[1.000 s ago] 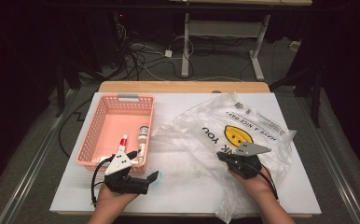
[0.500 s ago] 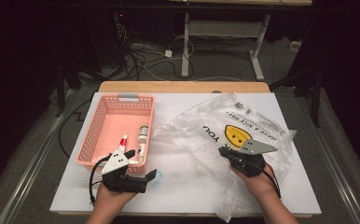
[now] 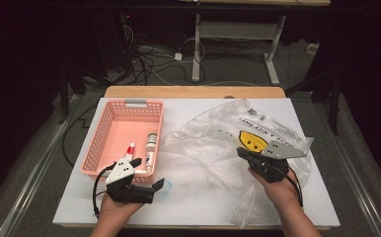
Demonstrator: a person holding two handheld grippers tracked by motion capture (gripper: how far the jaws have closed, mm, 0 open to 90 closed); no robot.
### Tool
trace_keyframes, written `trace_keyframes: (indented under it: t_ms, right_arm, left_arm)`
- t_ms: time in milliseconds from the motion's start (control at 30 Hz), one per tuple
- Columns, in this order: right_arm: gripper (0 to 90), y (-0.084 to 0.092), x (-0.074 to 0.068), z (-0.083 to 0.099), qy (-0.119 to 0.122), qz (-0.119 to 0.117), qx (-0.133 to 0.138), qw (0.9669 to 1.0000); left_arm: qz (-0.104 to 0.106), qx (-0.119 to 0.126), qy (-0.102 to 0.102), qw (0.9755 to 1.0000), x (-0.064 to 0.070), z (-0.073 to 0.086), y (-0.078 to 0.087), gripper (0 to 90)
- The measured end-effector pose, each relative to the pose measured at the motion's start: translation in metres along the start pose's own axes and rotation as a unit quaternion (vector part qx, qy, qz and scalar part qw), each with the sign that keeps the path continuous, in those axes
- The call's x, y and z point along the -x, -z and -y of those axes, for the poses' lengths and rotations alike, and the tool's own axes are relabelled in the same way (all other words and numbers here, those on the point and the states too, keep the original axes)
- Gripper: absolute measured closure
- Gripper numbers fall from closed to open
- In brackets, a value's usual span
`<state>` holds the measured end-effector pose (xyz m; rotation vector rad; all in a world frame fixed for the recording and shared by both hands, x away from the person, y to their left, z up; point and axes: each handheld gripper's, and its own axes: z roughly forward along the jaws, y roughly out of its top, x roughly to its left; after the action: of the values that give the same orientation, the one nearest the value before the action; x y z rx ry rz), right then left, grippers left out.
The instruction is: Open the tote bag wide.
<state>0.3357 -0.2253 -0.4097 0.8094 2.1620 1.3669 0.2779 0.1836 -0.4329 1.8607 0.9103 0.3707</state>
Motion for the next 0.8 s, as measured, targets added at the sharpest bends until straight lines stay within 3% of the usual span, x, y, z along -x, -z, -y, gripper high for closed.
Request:
trace_keyframes:
  t_ms: [233,433,667,800]
  right_arm:
    - [90.0,-0.003,0.009,-0.014,-0.005,0.009,0.0,0.9999]
    - [90.0,0.0,0.011,-0.016,-0.01,0.009,0.025,0.9996]
    - [90.0,0.001,0.014,-0.012,-0.02,0.011,0.038,0.999]
    - [90.0,0.003,0.016,-0.012,-0.018,0.012,0.041,0.9989]
  left_arm:
    - [-0.012,0.004,0.004,0.9999,-0.007,-0.002,0.003,0.0]
    - [-0.046,0.005,0.009,0.9989,-0.023,-0.004,0.014,0.0]
    - [-0.103,-0.006,0.033,0.9941,-0.051,-0.001,0.03,0.0]
    - [-0.121,-0.003,0.05,0.9914,-0.064,0.002,0.04,0.0]
